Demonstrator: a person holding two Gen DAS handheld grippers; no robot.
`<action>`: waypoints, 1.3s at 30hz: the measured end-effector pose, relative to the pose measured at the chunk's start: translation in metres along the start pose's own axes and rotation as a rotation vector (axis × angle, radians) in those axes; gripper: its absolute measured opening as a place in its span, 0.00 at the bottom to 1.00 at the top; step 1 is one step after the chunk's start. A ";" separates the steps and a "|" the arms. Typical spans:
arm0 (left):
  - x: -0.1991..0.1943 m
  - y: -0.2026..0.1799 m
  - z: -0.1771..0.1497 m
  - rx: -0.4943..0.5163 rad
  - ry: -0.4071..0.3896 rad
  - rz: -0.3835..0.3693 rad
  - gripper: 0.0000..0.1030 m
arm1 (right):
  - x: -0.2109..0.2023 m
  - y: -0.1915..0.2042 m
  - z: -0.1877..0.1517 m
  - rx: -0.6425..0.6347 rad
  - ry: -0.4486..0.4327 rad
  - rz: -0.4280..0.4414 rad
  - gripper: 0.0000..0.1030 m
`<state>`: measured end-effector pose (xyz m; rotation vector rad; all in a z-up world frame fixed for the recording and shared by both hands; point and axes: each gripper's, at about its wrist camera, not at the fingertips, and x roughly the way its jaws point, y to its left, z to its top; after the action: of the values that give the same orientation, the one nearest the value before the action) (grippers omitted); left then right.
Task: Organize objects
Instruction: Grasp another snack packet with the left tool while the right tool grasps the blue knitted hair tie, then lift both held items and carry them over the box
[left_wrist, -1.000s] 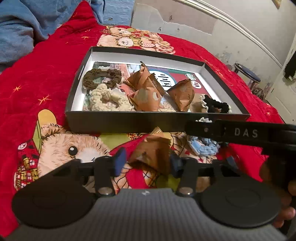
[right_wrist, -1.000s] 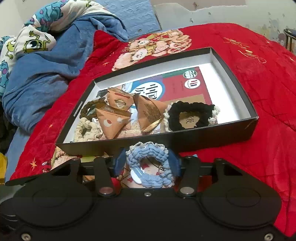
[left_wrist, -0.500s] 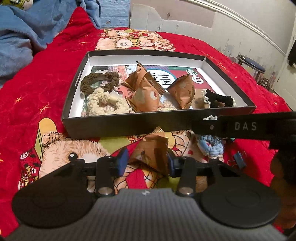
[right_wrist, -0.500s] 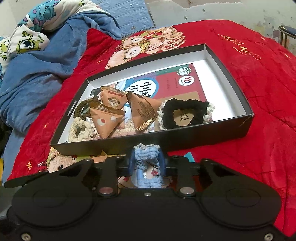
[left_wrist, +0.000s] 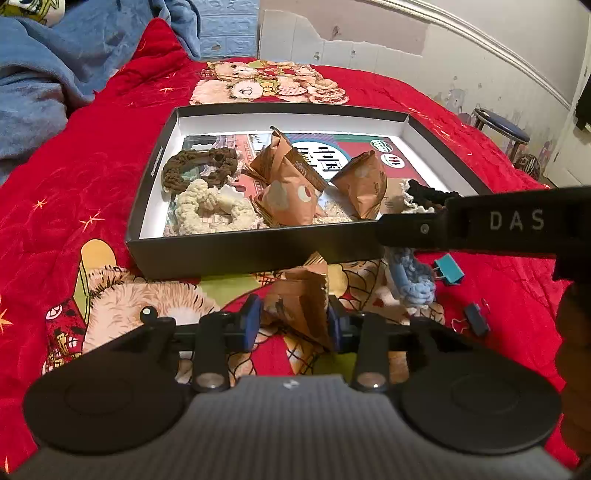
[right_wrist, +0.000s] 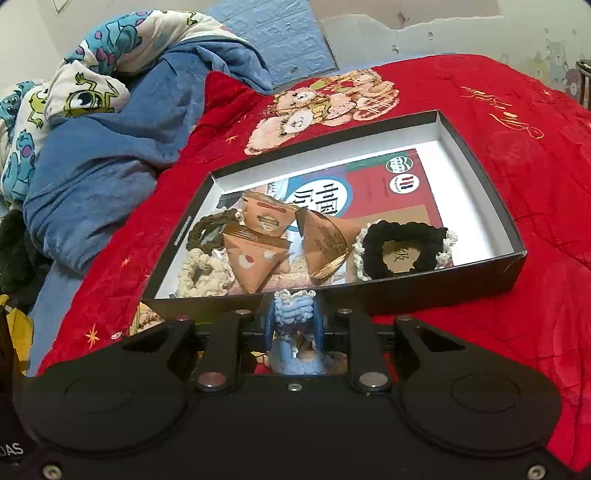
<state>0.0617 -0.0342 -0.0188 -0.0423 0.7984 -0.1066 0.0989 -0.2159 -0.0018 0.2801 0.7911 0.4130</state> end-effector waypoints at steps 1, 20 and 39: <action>0.000 0.000 0.000 -0.002 -0.001 -0.001 0.38 | -0.001 0.000 0.001 0.002 -0.002 0.002 0.20; -0.031 0.001 0.013 0.007 -0.113 -0.021 0.35 | -0.038 -0.001 0.026 0.077 -0.124 0.109 0.20; -0.081 -0.027 0.095 0.059 -0.369 -0.033 0.35 | -0.085 -0.038 0.092 0.208 -0.261 0.146 0.20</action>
<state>0.0711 -0.0519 0.1075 -0.0184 0.4258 -0.1490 0.1222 -0.2965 0.0989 0.5769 0.5586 0.4214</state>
